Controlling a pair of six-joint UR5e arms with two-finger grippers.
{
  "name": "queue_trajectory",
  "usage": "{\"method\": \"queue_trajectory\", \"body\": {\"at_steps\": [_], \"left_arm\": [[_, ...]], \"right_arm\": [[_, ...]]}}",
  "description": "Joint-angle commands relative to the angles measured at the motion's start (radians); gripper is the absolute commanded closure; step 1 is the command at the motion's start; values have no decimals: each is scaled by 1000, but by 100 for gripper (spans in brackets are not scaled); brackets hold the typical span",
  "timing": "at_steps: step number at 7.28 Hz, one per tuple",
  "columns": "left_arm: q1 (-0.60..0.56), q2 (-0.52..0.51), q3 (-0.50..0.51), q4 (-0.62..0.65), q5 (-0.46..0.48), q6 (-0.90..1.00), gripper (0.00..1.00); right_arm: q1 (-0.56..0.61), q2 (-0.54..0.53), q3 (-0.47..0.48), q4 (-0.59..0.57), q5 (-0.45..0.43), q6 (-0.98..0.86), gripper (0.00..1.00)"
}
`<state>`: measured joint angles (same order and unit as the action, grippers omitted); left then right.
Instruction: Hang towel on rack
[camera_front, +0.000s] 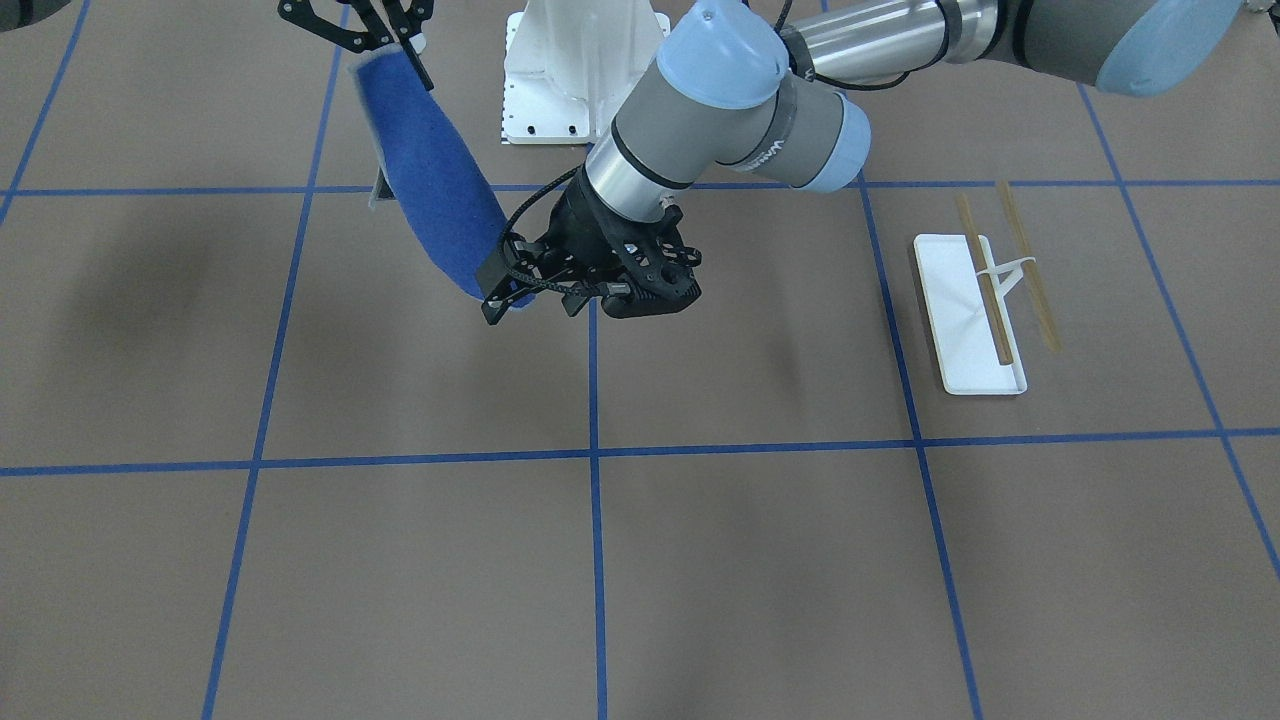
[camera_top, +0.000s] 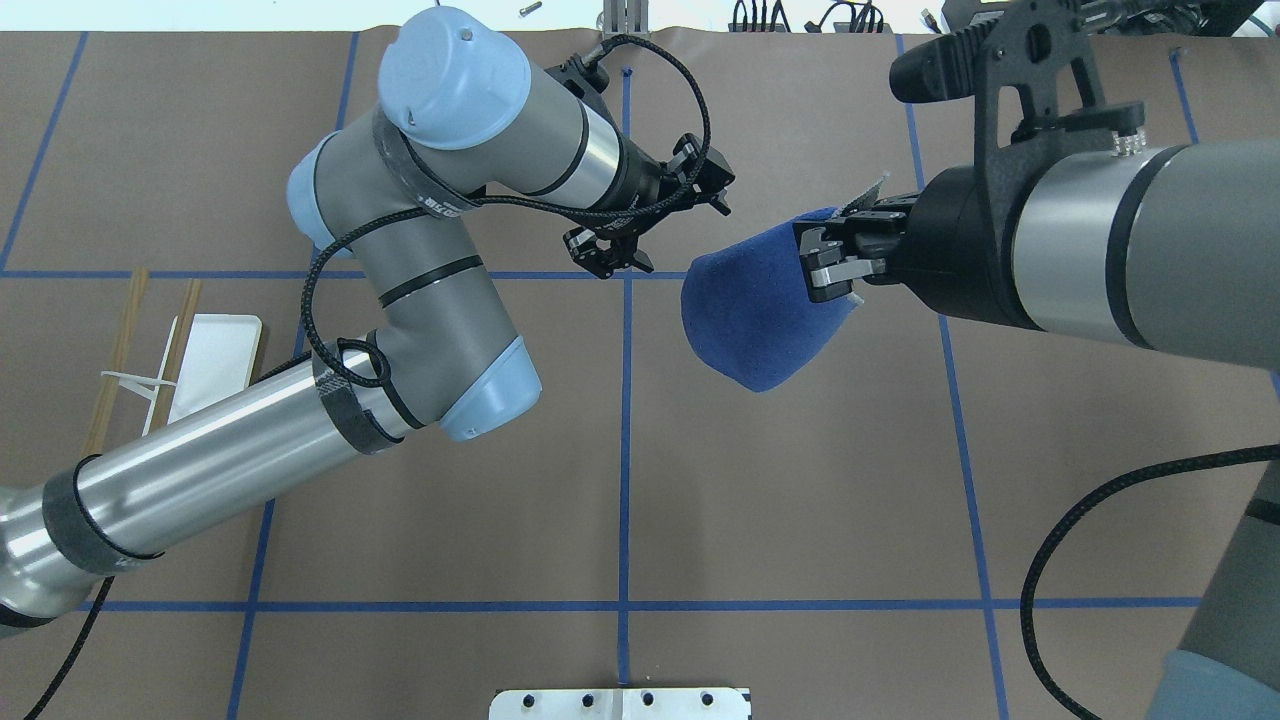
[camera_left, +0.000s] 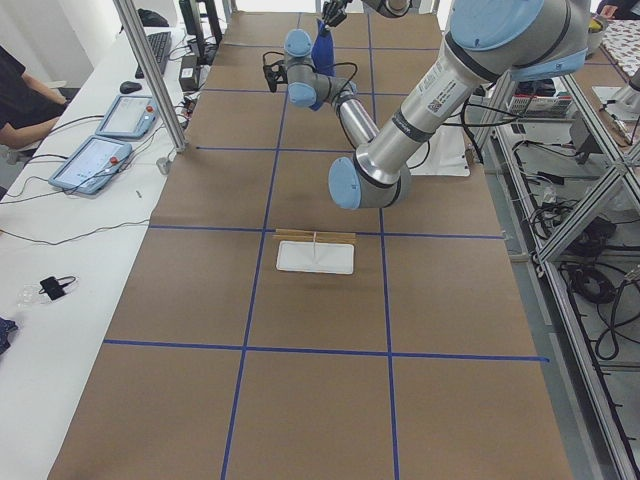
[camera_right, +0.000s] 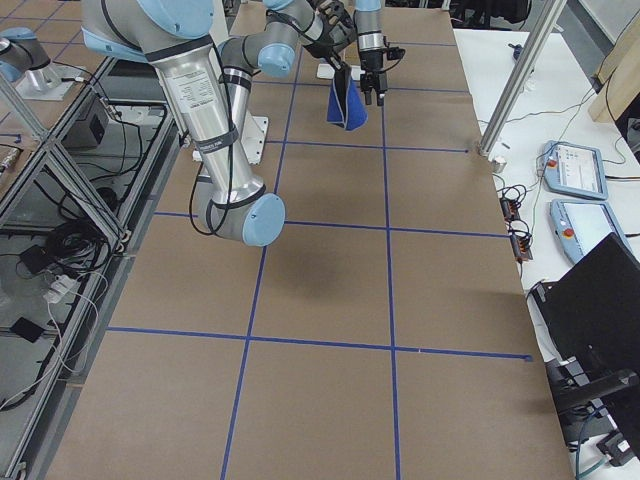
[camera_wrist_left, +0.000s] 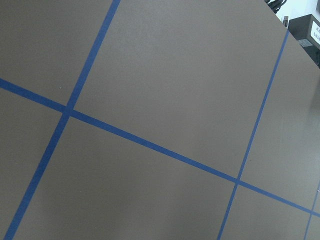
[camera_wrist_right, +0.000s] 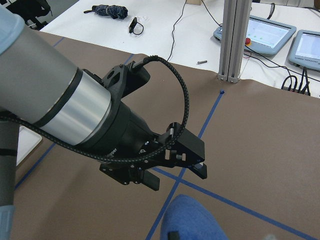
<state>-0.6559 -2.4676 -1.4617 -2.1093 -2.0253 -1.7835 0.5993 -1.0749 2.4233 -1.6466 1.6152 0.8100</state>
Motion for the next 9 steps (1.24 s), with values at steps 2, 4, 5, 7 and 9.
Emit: {"method": "queue_trajectory", "body": {"at_steps": [2, 4, 5, 7, 9], "left_arm": [[16, -1, 9, -1, 8, -1, 16], [24, -1, 9, 0, 8, -1, 19], [24, -1, 7, 0, 8, -1, 33], [25, -1, 4, 0, 8, -4, 82], [25, -2, 1, -1, 7, -2, 100]], "right_arm": [[1, 3, 0, 1, -1, 0, 100], [1, 6, -3, -1, -2, -2, 100], [1, 6, -3, 1, -3, -2, 100], [2, 7, -3, 1, -3, 0, 100], [2, 9, -1, 1, -2, 0, 100]]}}
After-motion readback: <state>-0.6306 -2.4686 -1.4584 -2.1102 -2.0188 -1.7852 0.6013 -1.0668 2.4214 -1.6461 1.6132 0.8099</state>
